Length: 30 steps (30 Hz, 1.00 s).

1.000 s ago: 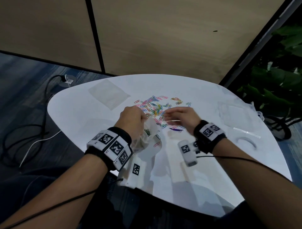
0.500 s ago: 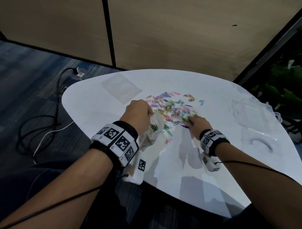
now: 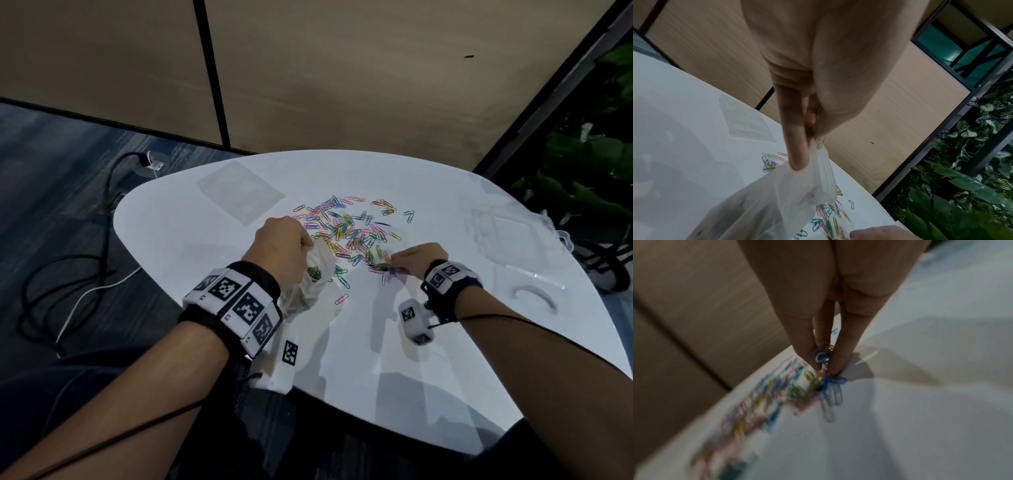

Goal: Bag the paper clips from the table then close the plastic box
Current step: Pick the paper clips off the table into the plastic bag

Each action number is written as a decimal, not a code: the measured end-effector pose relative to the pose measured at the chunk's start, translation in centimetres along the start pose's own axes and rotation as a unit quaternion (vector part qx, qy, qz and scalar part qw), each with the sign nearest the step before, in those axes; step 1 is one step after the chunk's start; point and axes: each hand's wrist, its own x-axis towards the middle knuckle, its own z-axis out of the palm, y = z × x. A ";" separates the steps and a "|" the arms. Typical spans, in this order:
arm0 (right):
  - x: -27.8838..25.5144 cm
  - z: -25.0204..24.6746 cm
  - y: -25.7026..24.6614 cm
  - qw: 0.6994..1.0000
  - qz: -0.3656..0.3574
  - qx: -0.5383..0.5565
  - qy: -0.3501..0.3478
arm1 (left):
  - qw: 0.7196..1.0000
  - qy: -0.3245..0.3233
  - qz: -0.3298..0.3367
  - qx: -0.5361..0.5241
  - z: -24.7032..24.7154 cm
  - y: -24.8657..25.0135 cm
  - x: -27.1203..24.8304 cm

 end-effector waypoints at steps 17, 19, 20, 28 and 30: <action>-12.0 0.6 -10.5 0.838 -0.030 0.495 -0.225 | 0.999 0.010 -0.018 -0.030 0.8 0.9 -0.1; -12.0 1.6 -11.0 0.873 -0.035 0.448 -0.189 | 0.999 0.007 -0.022 -0.038 0.8 0.8 -0.1; -11.9 1.9 -11.1 0.892 -0.060 0.410 -0.179 | 0.999 0.007 -0.023 -0.037 0.7 0.8 -0.1; -12.0 -0.3 -11.0 0.926 -0.263 0.232 -0.138 | 1.000 0.016 -0.016 -0.011 -0.3 -0.3 -0.4; -9.8 -1.5 -9.5 0.930 -0.195 0.296 -0.103 | 0.999 0.031 -0.021 -0.020 -1.3 -1.1 -0.3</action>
